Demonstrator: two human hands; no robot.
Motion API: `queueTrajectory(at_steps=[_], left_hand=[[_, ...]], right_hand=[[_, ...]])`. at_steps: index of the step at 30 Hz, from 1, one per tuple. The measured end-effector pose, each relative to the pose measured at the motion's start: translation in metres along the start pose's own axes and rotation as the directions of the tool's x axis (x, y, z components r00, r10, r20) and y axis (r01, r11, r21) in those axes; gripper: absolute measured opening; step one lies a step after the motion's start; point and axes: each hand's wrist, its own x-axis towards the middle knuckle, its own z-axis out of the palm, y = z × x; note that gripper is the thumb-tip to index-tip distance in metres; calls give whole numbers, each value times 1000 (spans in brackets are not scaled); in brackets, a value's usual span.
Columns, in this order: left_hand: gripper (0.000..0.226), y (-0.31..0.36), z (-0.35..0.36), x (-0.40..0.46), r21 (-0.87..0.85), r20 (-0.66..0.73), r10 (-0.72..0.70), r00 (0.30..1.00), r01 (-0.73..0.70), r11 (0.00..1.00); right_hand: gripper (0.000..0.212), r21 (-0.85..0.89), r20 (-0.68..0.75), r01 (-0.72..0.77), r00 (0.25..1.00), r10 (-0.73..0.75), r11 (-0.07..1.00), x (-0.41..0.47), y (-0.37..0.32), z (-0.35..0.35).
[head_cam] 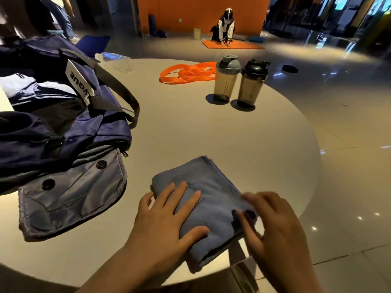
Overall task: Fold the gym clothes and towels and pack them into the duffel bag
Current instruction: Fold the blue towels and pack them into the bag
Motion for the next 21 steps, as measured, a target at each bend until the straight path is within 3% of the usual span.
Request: queueTrajectory(at_steps=[2,6,8,10,13,16,19,21], left_hand=[[76,8,4,-14,-35,-43,-81,996,80,996],[73,10,3,-37,-10,-207,-7,978,5,1000],[55,4,0,-43,-63,-301,104,948,-128,990],[34,-1,-9,-42,-102,-305,225,925,-267,958],[27,-8,-19,-27,-140,-326,355,877,-416,899],[54,-16,-31,-1,-116,-172,330,928,-352,929],[76,-21,-19,12,-72,71,178,981,-173,982],[82,-16,-4,9,-68,41,113,993,-110,992]], right_hand=[[22,35,129,22,991,-26,999,-13,-9,3],[24,80,246,-43,969,22,996,-14,-3,11],[24,130,340,-39,941,-7,991,8,6,9],[33,199,446,-49,894,-46,979,34,13,7],[36,86,457,-7,889,-33,996,57,7,5],[42,-81,342,-98,932,120,992,45,-4,-3],[49,-265,430,-182,857,285,947,20,-12,-10],[43,-269,479,-221,813,330,937,13,-10,-8]])
